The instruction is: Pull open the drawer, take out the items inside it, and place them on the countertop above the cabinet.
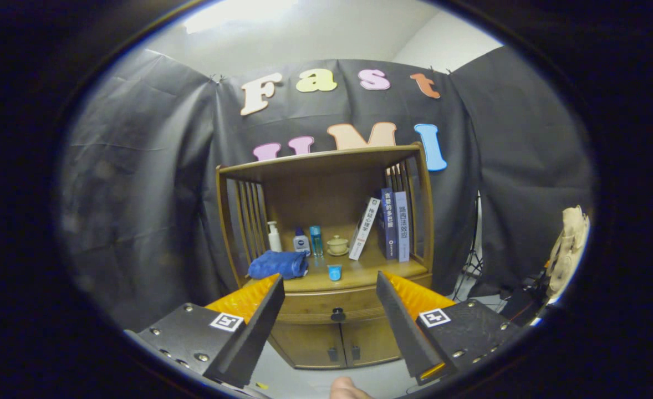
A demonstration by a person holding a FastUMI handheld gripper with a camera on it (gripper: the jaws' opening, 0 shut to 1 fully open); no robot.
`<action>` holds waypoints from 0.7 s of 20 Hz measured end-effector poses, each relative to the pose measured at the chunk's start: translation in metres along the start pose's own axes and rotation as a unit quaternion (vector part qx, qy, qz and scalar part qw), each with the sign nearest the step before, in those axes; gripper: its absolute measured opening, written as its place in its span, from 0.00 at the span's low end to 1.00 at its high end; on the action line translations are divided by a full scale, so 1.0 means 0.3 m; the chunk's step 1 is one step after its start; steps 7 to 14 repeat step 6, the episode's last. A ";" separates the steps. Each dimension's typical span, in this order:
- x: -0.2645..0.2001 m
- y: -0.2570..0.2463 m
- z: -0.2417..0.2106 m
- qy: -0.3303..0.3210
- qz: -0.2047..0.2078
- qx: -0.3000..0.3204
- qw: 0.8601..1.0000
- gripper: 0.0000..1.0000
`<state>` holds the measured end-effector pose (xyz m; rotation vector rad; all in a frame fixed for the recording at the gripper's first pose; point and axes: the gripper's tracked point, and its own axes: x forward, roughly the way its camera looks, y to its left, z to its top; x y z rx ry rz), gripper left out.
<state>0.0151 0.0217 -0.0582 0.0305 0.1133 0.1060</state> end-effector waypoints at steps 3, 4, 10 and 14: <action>0.009 -0.018 -0.003 -0.001 -0.010 -0.005 1.000 0.99; 0.012 -0.017 -0.009 0.000 -0.010 -0.003 1.000 0.99; 0.018 -0.007 -0.021 0.006 -0.006 0.001 1.000 0.99; 0.018 -0.007 -0.021 0.006 -0.006 0.001 1.000 0.99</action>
